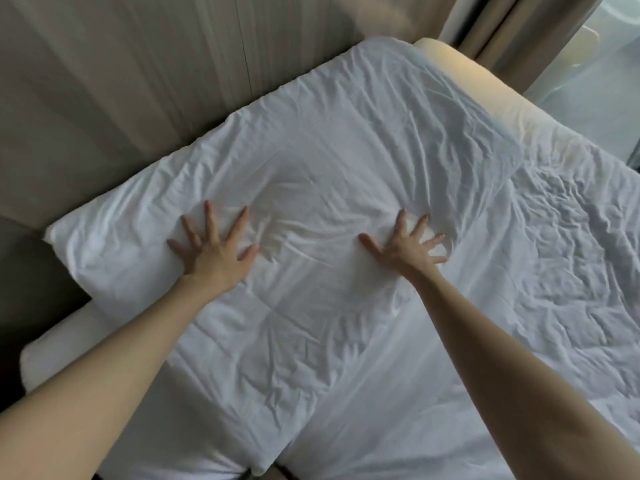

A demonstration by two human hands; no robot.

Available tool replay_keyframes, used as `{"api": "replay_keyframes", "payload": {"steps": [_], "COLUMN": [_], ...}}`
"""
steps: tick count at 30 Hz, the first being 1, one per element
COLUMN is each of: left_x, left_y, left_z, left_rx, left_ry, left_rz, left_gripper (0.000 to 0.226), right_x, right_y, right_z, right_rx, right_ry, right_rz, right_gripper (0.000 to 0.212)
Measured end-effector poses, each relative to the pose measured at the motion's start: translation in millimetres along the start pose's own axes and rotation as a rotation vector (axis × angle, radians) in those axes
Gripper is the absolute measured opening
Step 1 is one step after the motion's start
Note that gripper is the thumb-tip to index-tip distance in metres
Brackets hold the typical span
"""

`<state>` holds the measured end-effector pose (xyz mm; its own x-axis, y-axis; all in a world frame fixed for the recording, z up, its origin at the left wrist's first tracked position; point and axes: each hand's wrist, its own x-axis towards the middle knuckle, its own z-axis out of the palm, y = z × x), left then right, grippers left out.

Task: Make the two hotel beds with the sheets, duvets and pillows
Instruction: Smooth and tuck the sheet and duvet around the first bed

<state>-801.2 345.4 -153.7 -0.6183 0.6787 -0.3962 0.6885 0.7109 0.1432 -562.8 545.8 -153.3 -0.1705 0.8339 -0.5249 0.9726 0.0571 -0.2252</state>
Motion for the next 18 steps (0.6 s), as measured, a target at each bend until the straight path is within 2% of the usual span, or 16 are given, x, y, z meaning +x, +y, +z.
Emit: {"api": "replay_keyframes", "payload": {"steps": [2, 4, 6, 12, 15, 18], "left_x": [-25.4, -50.0, -70.3, -118.0, -141.6, -167.5], "left_y": [-20.3, -37.3, -49.4, -63.8, -65.2, -66.3], "left_z": [17.7, 33.6, 46.0, 66.4, 74.5, 76.7], "left_rx": [0.031, 0.060, 0.087, 0.086, 0.053, 0.039], "left_ry": [0.024, 0.031, 0.021, 0.108, 0.053, -0.040], "left_rz": [-0.011, 0.008, 0.043, 0.149, 0.153, 0.108], "left_gripper": [0.075, 0.081, 0.087, 0.076, 0.074, 0.077], "right_x": [-27.1, -67.4, -109.7, -162.6, -178.4, -201.8], "right_y": [-18.4, -31.8, -36.0, -17.2, -2.4, 16.1], "right_z": [16.5, 52.9, 92.6, 135.1, 144.0, 157.6], "right_rx": [-0.055, -0.146, -0.203, -0.376, -0.405, -0.397], "right_ry": [-0.001, -0.050, -0.108, -0.152, -0.131, -0.129], "right_rz": [-0.090, -0.299, -0.427, -0.568, -0.652, -0.697], "right_gripper": [0.125, 0.122, 0.122, 0.114, 0.106, 0.088]}}
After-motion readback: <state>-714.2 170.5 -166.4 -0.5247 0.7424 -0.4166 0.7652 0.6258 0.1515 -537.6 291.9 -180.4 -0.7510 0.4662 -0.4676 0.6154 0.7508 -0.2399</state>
